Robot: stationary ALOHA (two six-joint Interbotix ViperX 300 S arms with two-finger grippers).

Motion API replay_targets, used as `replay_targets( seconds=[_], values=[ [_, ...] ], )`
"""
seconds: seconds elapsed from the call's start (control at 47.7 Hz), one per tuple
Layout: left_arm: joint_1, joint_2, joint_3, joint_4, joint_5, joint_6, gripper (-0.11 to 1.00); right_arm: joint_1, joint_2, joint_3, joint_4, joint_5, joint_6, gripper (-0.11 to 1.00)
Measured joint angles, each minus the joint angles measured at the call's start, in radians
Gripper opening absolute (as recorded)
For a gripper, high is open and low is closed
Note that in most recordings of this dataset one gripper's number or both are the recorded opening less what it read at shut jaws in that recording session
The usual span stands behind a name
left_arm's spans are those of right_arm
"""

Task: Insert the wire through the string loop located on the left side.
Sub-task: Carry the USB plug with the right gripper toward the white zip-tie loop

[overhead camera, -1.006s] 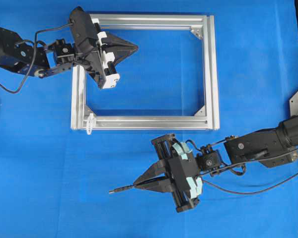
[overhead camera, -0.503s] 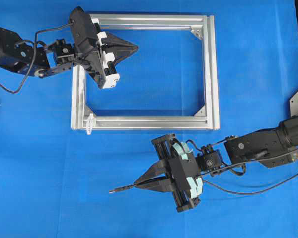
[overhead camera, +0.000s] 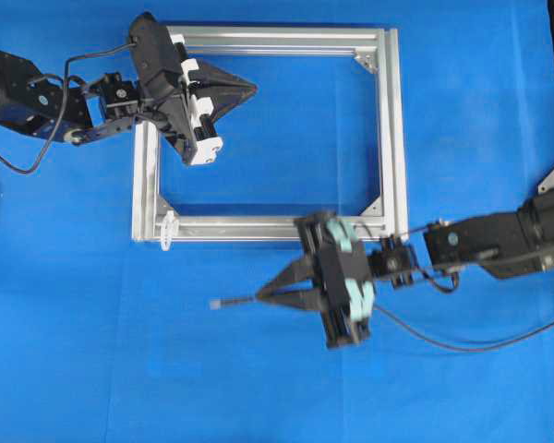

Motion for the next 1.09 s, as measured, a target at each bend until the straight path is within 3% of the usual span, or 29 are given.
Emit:
replay_targets(
  seconds=[0.398, 0.776, 1.09],
  values=[
    [0.000, 0.002, 0.000, 0.000, 0.000, 0.000, 0.00, -0.144, -0.003, 0.037, 0.002, 0.000, -0.003, 0.02],
    [0.000, 0.000, 0.000, 0.000, 0.000, 0.000, 0.00, -0.155, -0.002, 0.034, 0.002, 0.000, -0.005, 0.02],
    [0.000, 0.000, -0.002, 0.000, 0.000, -0.005, 0.00, -0.155, 0.095, -0.077, -0.005, 0.002, -0.008, 0.02]
  ],
)
